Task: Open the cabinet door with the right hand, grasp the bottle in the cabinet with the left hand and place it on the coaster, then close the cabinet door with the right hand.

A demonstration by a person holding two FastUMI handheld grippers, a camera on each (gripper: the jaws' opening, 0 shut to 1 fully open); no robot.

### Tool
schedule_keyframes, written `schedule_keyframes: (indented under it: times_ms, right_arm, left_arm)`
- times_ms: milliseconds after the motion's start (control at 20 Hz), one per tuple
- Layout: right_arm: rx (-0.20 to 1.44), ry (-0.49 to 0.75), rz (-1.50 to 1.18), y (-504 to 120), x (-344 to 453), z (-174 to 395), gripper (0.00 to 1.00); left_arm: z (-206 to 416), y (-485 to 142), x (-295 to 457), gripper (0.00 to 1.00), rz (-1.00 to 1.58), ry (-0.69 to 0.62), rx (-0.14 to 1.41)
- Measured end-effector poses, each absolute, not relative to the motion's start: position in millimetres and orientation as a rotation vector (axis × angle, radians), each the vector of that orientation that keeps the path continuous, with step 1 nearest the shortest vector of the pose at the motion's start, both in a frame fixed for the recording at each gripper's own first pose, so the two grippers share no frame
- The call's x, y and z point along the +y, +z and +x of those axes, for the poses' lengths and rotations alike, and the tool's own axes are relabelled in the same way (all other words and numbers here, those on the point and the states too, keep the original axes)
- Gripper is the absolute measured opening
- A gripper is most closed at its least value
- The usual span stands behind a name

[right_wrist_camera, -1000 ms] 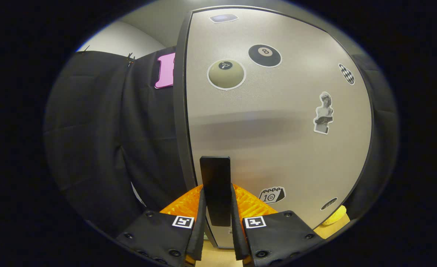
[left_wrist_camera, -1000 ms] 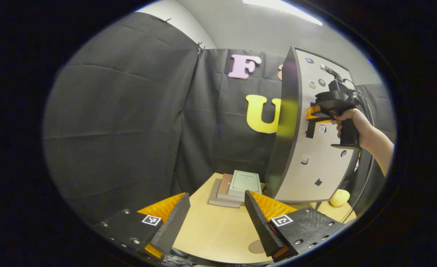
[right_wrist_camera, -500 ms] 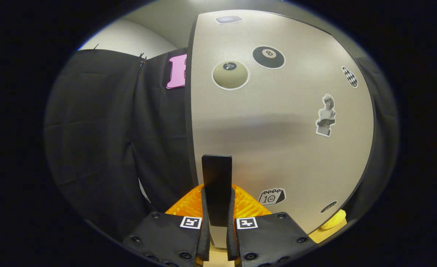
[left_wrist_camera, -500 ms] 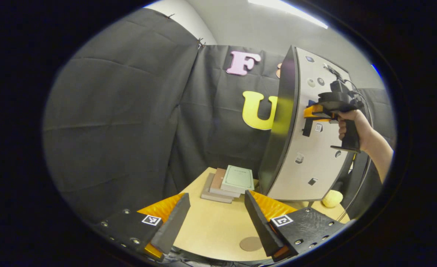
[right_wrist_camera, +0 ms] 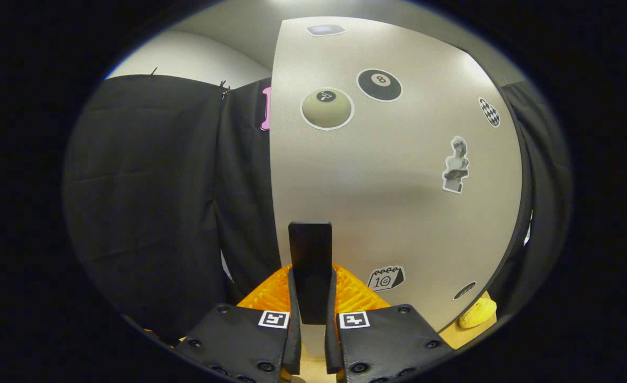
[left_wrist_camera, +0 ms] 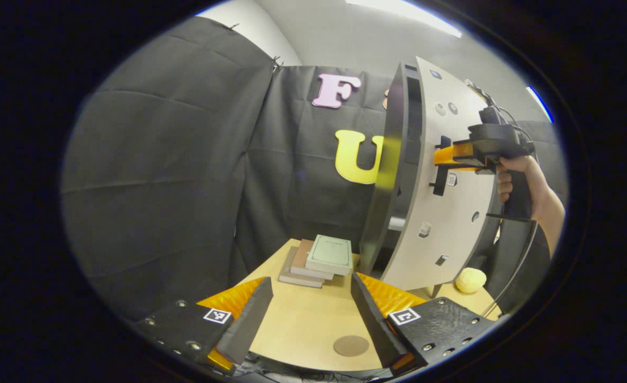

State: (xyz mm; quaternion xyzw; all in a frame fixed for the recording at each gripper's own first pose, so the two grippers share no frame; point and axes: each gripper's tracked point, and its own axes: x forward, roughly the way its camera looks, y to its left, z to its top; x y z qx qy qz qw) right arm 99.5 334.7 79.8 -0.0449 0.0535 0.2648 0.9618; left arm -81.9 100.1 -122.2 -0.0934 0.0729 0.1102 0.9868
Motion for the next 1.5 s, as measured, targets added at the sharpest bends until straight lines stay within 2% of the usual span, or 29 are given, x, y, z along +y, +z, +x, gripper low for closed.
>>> schedule_keyframes:
  times_ms: [100,150,200,350,400,750,1150,1200,1300,1350,1400,1500]
  right_arm:
    - [0.105,0.558,-0.090,80.7,333.1,99.2,0.20]
    - [0.100,0.568,-0.092,81.7,332.1,98.7,0.20]
    - [0.096,0.576,-0.095,81.2,331.0,97.0,0.20]
    - [0.098,0.597,-0.091,81.3,328.7,96.5,0.20]
    - [0.099,0.601,-0.091,81.0,328.7,96.5,0.20]
    - [0.097,0.626,-0.087,81.6,323.3,93.4,0.20]
    - [0.101,0.643,-0.057,83.5,316.9,96.0,0.19]
    - [0.101,0.641,-0.060,82.8,317.3,95.8,0.20]
    - [0.102,0.637,-0.061,83.0,317.6,96.2,0.20]
    - [0.104,0.634,-0.058,83.3,317.1,96.5,0.20]
    - [0.106,0.631,-0.053,83.7,316.8,97.5,0.20]
    - [0.099,0.624,-0.045,84.2,316.2,98.8,0.20]
  left_arm:
    - [-85.5,-125.0,91.6,0.92,-0.184,0.216,0.151]
    - [-85.8,-125.0,87.7,0.88,-0.182,0.212,0.154]
    - [-86.0,-126.7,82.6,0.92,-0.180,0.207,0.157]
    - [-83.1,-127.0,67.6,0.92,-0.176,0.183,0.161]
    - [-83.0,-124.3,62.5,0.88,-0.171,0.174,0.160]
    - [-82.8,-112.7,41.8,0.88,-0.201,0.134,0.151]
    - [-75.6,-92.5,37.1,0.88,-0.194,0.100,0.126]
    - [-73.8,-92.5,34.1,0.92,-0.192,0.095,0.124]
    - [-70.1,-92.0,29.6,0.88,-0.188,0.082,0.126]
    - [-68.4,-91.1,27.6,0.92,-0.187,0.075,0.128]
    - [-66.2,-93.4,24.1,0.88,-0.185,0.066,0.131]
    - [-60.5,-95.3,18.1,0.88,-0.178,0.050,0.137]
